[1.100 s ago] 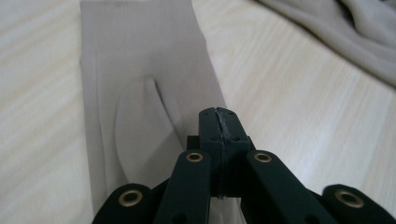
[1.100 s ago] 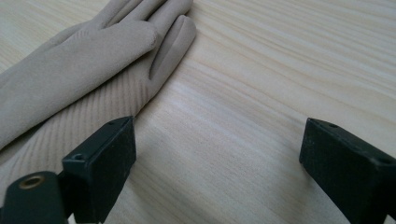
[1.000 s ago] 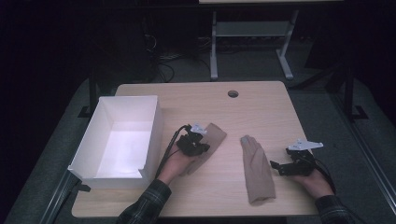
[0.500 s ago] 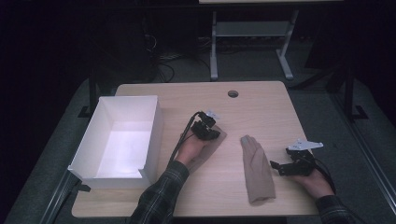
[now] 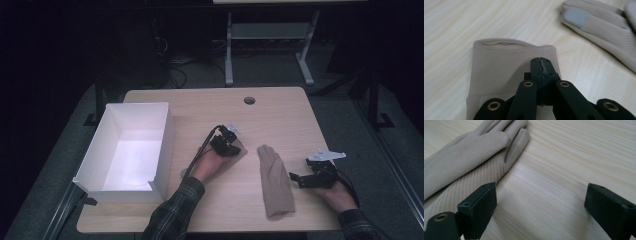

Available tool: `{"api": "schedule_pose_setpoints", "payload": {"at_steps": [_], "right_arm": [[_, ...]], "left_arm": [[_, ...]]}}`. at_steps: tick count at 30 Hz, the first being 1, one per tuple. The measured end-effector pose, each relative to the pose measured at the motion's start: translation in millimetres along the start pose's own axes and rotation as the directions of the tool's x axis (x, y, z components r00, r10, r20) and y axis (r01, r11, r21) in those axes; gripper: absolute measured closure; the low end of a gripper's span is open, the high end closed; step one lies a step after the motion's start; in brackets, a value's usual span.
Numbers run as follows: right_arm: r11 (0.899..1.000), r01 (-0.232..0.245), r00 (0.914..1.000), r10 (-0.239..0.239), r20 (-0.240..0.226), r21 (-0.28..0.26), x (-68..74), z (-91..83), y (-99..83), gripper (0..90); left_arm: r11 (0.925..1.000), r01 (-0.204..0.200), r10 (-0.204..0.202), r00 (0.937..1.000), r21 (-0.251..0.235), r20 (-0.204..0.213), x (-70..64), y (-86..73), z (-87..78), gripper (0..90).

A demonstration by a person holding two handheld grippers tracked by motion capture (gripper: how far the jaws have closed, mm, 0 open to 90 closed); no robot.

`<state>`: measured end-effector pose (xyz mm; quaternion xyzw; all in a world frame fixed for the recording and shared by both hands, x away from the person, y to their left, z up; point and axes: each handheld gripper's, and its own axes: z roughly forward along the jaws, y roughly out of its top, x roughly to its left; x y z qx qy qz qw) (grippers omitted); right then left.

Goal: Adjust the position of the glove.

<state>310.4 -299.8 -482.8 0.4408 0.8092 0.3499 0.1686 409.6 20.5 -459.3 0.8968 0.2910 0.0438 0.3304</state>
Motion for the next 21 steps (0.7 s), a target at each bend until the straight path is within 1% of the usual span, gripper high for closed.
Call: {"api": "schedule_pose_setpoints", "payload": {"at_steps": [3, 5, 6, 7, 8, 9, 10, 11, 12, 13, 14, 15, 17, 18, 19, 20, 21], "right_arm": [[1.0, 0.0, 1.0, 0.0, 0.0, 0.0, 0.0, 0.0, 0.0, 10.3], [1.0, 0.0, 1.0, 0.0, 0.0, 0.0, 0.0, 0.0, 0.0, 10.3], [1.0, 0.0, 1.0, 0.0, 0.0, 0.0, 0.0, 0.0, 0.0, 10.3], [1.0, 0.0, 1.0, 0.0, 0.0, 0.0, 0.0, 0.0, 0.0, 10.3], [1.0, 0.0, 1.0, 0.0, 0.0, 0.0, 0.0, 0.0, 0.0, 10.3], [1.0, 0.0, 1.0, 0.0, 0.0, 0.0, 0.0, 0.0, 0.0, 10.3], [1.0, 0.0, 1.0, 0.0, 0.0, 0.0, 0.0, 0.0, 0.0, 10.3], [1.0, 0.0, 1.0, 0.0, 0.0, 0.0, 0.0, 0.0, 0.0, 10.3], [1.0, 0.0, 1.0, 0.0, 0.0, 0.0, 0.0, 0.0, 0.0, 10.3], [1.0, 0.0, 1.0, 0.0, 0.0, 0.0, 0.0, 0.0, 0.0, 10.3], [1.0, 0.0, 1.0, 0.0, 0.0, 0.0, 0.0, 0.0, 0.0, 10.3], [1.0, 0.0, 1.0, 0.0, 0.0, 0.0, 0.0, 0.0, 0.0, 10.3], [1.0, 0.0, 1.0, 0.0, 0.0, 0.0, 0.0, 0.0, 0.0, 10.3], [1.0, 0.0, 1.0, 0.0, 0.0, 0.0, 0.0, 0.0, 0.0, 10.3], [1.0, 0.0, 1.0, 0.0, 0.0, 0.0, 0.0, 0.0, 0.0, 10.3], [1.0, 0.0, 1.0, 0.0, 0.0, 0.0, 0.0, 0.0, 0.0, 10.3], [1.0, 0.0, 1.0, 0.0, 0.0, 0.0, 0.0, 0.0, 0.0, 10.3]], "left_arm": [[1.0, -0.009, 0.009, 0.9999, 0.0, 0.013, -8.6, -1.2, 0.2, 89.7], [0.9997, -0.026, 0.026, 0.9993, 0.004, 0.026, -13.6, -2.1, 0.2, 89.7], [0.9991, -0.041, 0.04, 0.9986, 0.01, 0.033, -16.0, -2.7, -0.2, 89.7], [0.999, -0.044, 0.043, 0.9983, 0.01, 0.038, -18.5, -3.3, -0.2, 89.7], [0.9993, -0.038, 0.038, 0.9981, 0.0, 0.048, -23.6, -4.6, 0.3, 89.7], [0.9983, -0.058, 0.057, 0.9969, 0.011, 0.054, -25.0, -5.2, -0.7, 89.7], [0.9985, -0.055, 0.054, 0.9964, 0.005, 0.065, -29.8, -6.8, -0.8, 89.7], [0.9981, -0.062, 0.061, 0.9954, 0.004, 0.073, -33.0, -8.2, -1.2, 89.7], [0.9967, -0.078, 0.076, 0.9938, 0.021, 0.081, -34.4, -8.7, -2.8, 89.7], [0.9963, -0.083, 0.081, 0.9925, 0.02, 0.092, -38.4, -10.4, -3.6, 89.7], [0.9966, -0.08, 0.078, 0.9918, 0.018, 0.101, -42.0, -11.9, -4.1, 89.7], [0.9966, -0.08, 0.078, 0.9918, 0.018, 0.101, -42.0, -11.9, -4.1, 89.7], [0.9963, -0.085, 0.083, 0.9895, 0.014, 0.119, -48.0, -15.6, -5.5, 89.7], [0.9946, -0.103, 0.099, 0.9862, 0.018, 0.133, -52.0, -18.9, -7.5, 89.7], [0.9946, -0.103, 0.099, 0.9862, 0.018, 0.133, -52.0, -18.9, -7.5, 89.7], [0.9954, -0.095, 0.092, 0.9846, 0.014, 0.149, -57.9, -23.3, -9.5, 89.7], [0.9954, -0.095, 0.092, 0.9846, 0.014, 0.149, -57.9, -23.3, -9.5, 89.7]]}}
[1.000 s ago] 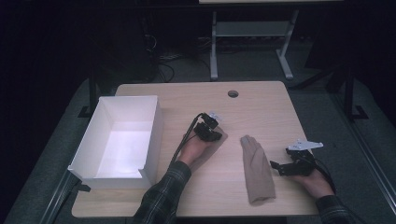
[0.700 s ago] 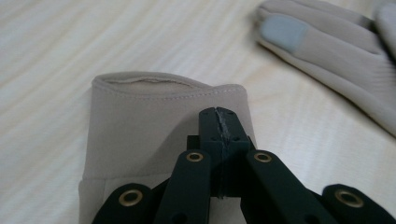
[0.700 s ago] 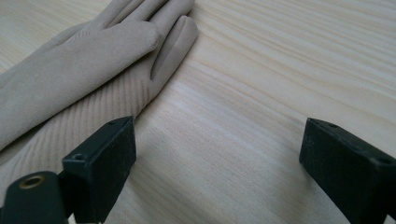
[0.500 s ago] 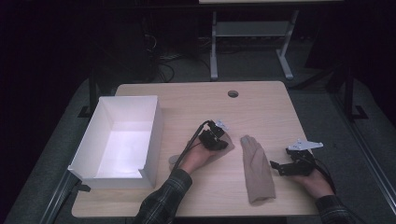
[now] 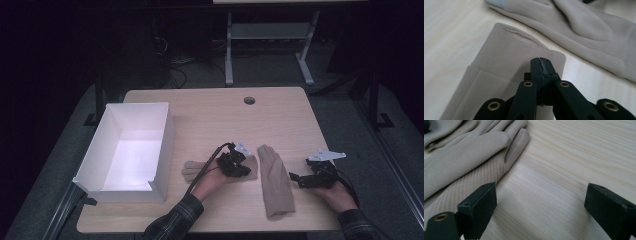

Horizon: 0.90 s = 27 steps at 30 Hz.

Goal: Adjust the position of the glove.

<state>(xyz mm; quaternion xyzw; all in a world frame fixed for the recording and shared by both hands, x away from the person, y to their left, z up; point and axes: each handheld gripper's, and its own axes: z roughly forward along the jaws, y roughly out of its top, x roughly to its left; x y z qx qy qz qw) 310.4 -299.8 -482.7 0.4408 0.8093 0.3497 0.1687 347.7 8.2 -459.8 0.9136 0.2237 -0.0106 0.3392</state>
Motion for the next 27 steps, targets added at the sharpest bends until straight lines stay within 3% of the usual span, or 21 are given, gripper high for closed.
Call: {"api": "schedule_pose_setpoints", "payload": {"at_steps": [2, 10, 20, 23, 27], "right_arm": [[1.0, 0.001, 1.0, -0.001, 0.0, 0.0, 0.0, 0.0, 0.0, 10.3], [1.0, 0.0, 1.0, 0.0, 0.0, 0.0, 0.0, 0.0, 0.0, 10.3], [1.0, -0.002, 1.0, 0.002, 0.0, -0.001, 0.2, 0.0, 0.0, 10.3], [1.0, -0.002, 1.0, 0.002, 0.0, -0.001, 0.2, 0.1, 0.1, 10.3], [1.0, -0.003, 1.0, 0.003, 0.0, -0.001, 0.3, 0.1, 0.1, 10.3]], "left_arm": [[0.9999, -0.015, 0.015, 0.9997, 0.005, 0.02, -8.0, -5.2, -2.9, 89.7], [1.0, -0.007, 0.007, 0.9984, 0.003, 0.056, -21.0, -19.6, -10.2, 89.7], [0.9999, -0.013, 0.013, 0.9974, 0.008, 0.071, -40.0, -37.2, -22.6, 89.6], [0.9997, -0.022, 0.022, 0.9983, -0.006, 0.054, -38.1, -33.9, -30.6, 89.6], [0.9993, -0.006, 0.005, 0.9998, -0.036, -0.021, -25.7, -33.6, -50.0, 89.6]]}}
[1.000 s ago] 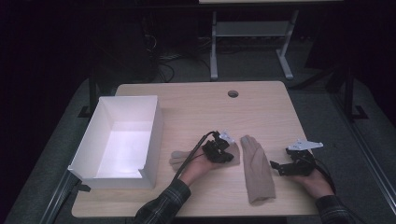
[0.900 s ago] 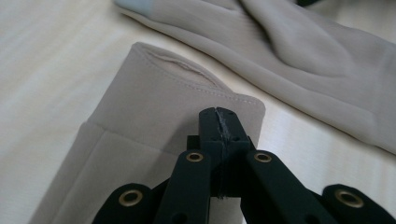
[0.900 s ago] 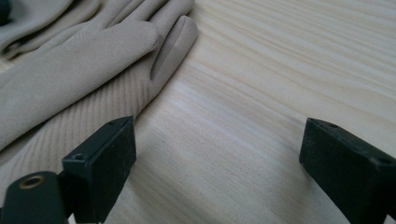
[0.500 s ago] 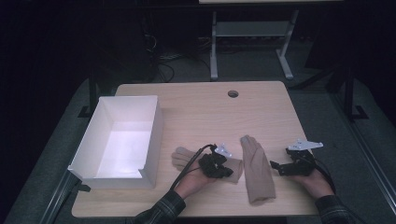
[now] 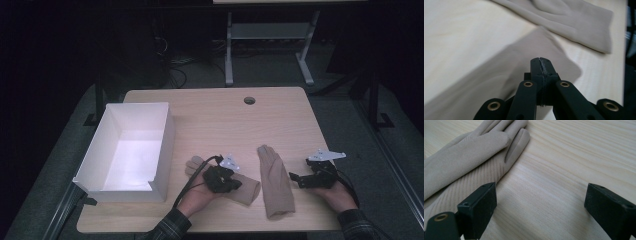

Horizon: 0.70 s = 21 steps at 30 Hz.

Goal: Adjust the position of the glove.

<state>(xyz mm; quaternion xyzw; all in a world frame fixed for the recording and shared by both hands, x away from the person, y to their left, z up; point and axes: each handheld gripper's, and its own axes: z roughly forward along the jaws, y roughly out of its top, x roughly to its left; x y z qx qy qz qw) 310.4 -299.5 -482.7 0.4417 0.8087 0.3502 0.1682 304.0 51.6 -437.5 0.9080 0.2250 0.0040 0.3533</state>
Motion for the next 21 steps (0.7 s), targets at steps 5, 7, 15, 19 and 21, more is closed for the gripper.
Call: {"api": "schedule_pose_setpoints", "payload": {"at_steps": [5, 7, 15, 19, 21], "right_arm": [[1.0, 0.005, 1.0, -0.005, 0.0, -0.002, -0.2, 0.5, 0.3, 10.3], [1.0, 0.005, 1.0, -0.005, 0.0, -0.003, -0.2, 0.5, 0.3, 10.3], [1.0, 0.012, 0.9999, -0.012, -0.001, -0.006, -0.5, 1.0, 0.5, 10.3], [1.0, 0.013, 0.9999, -0.013, -0.001, -0.006, -0.6, 1.0, 0.5, 10.3], [1.0, 0.011, 0.9999, -0.011, -0.001, -0.006, -0.5, 1.0, 0.5, 10.3]], "left_arm": [[0.9962, 0.081, -0.085, 0.9883, -0.032, -0.127, 26.9, -7.4, -21.8, 89.6], [0.992, 0.118, -0.124, 0.978, -0.046, -0.168, 38.3, -12.0, -28.3, 89.7], [0.9804, 0.192, -0.197, 0.9448, -0.046, -0.262, 61.8, -21.9, -34.2, 89.6], [0.9806, 0.196, -0.188, 0.9372, -0.002, -0.294, 64.4, -25.1, -26.7, 89.6], [0.9785, 0.206, -0.195, 0.9336, 0.004, -0.301, 65.0, -26.6, -22.0, 89.6]]}}
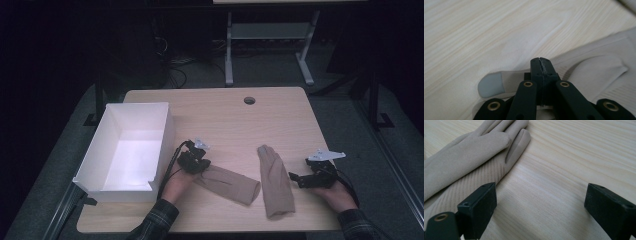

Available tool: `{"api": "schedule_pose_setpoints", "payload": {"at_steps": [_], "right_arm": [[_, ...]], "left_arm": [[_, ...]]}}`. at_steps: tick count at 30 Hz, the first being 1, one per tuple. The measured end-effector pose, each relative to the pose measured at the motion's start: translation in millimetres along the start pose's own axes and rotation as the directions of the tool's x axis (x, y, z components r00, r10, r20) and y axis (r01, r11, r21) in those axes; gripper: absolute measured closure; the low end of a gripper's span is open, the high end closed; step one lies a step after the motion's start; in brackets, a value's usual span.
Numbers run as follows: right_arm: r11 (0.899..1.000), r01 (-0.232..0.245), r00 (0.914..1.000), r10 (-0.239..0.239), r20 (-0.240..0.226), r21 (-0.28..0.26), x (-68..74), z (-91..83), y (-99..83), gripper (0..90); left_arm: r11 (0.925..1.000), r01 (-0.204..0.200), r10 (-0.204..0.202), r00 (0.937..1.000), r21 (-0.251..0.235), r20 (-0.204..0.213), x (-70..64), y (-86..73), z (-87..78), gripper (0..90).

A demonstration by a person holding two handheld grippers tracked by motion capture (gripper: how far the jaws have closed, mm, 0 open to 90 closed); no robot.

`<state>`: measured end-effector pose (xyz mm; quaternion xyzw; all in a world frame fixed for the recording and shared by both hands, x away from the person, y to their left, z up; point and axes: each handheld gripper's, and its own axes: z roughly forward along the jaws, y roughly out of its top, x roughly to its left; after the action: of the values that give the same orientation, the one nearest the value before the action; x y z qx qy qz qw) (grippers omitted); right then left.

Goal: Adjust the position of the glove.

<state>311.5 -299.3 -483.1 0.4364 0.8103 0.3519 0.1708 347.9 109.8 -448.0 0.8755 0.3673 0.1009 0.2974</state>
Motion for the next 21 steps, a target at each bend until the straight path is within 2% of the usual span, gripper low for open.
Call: {"api": "schedule_pose_setpoints", "payload": {"at_steps": [1, 2, 6, 8, 12, 21], "right_arm": [[1.0, 0.0, 1.0, 0.0, 0.0, 0.0, 0.0, 0.0, 0.0, 10.3], [1.0, 0.001, 1.0, -0.001, 0.0, 0.0, 0.0, 0.0, 0.0, 10.3], [1.0, -0.001, 1.0, 0.001, 0.0, 0.001, 0.1, -0.1, 0.0, 10.3], [1.0, -0.003, 1.0, 0.003, -0.001, 0.002, 0.2, -0.1, 0.0, 10.3], [1.0, -0.004, 1.0, 0.004, -0.001, 0.002, 0.3, -0.1, 0.0, 10.3], [1.0, -0.002, 1.0, 0.002, 0.0, 0.003, 0.2, 0.1, 0.1, 10.3]], "left_arm": [[0.9999, -0.01, 0.01, 1.0, 0.013, -0.002, 0.8, -0.3, 1.6, 89.7], [1.0, -0.001, 0.002, 1.0, 0.005, -0.004, -0.1, -0.3, 3.3, 89.7], [0.9998, -0.014, 0.014, 0.9998, 0.012, -0.013, -0.3, 1.6, 6.5, 89.7], [1.0, 0.0, 0.0, 1.0, 0.004, -0.008, -0.2, 2.3, 7.7, 89.7], [1.0, -0.005, 0.005, 0.9999, 0.004, -0.009, 0.5, 3.4, 8.7, 89.7], [0.9998, -0.014, 0.014, 0.9999, -0.012, -0.003, 0.2, 21.7, 24.8, 89.7]]}}
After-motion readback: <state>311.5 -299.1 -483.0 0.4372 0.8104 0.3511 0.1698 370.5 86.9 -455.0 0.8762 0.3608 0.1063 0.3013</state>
